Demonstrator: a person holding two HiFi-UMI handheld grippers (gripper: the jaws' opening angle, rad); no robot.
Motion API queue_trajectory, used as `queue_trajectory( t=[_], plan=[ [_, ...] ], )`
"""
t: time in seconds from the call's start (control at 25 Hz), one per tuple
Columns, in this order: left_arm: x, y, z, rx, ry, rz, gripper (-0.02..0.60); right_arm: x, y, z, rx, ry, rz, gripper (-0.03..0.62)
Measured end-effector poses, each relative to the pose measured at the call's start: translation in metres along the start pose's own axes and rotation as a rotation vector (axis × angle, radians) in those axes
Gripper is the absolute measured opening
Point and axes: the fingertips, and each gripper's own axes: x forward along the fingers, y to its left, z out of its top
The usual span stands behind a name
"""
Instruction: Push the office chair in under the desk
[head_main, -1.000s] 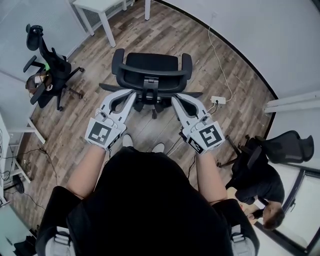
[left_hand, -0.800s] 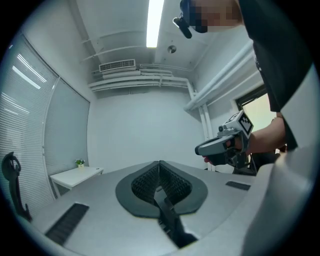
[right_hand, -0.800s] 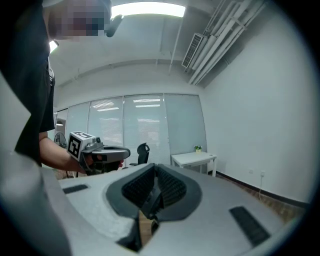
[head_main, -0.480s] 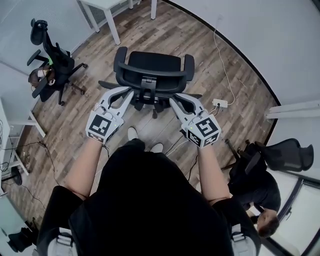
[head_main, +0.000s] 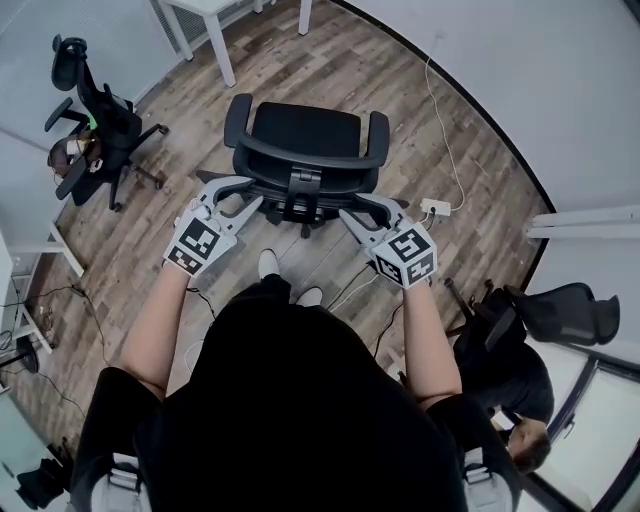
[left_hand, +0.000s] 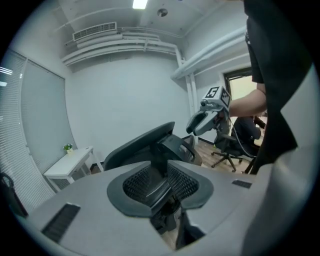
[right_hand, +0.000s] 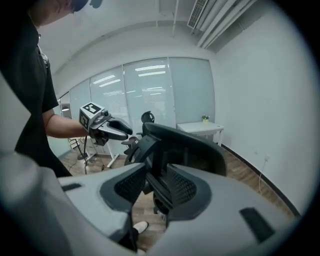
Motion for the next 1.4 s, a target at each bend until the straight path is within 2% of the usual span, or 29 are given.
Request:
queue_trajectory(
  t=[0.2, 0.48, 0.84, 1.04, 1.24, 1.4],
  plan=[
    [0.01, 0.007, -0.027, 0.075, 0.13, -0.081, 0.127, 0.011, -0.013, -0.015, -0.049, 0.118, 0.014, 0.14],
    [0.024, 0.005, -0.066, 0.209, 0.324, -0.209, 0.162, 0.019, -0.027, -0.049, -0.187, 0.336, 0.042, 0.15],
    [0.032, 0.007, -0.089, 0.367, 0.496, -0.308, 0.175, 0.019, -0.032, -0.056, -0.282, 0.451, 0.09, 0.163],
    [0.036, 0.008, -0.104, 0.404, 0.602, -0.369, 0.175, 0.018, -0.035, -0.068, -0.328, 0.546, 0.123, 0.164],
    [0.04, 0.005, -0.117, 0.423, 0.649, -0.407, 0.171, 0.022, -0.042, -0.087, -0.459, 0.686, 0.119, 0.164],
    [0.044, 0.007, -0.121, 0.45, 0.666, -0.416, 0.132, 0.031, -0.045, -0.1, -0.541, 0.741, 0.12, 0.163]
  ],
)
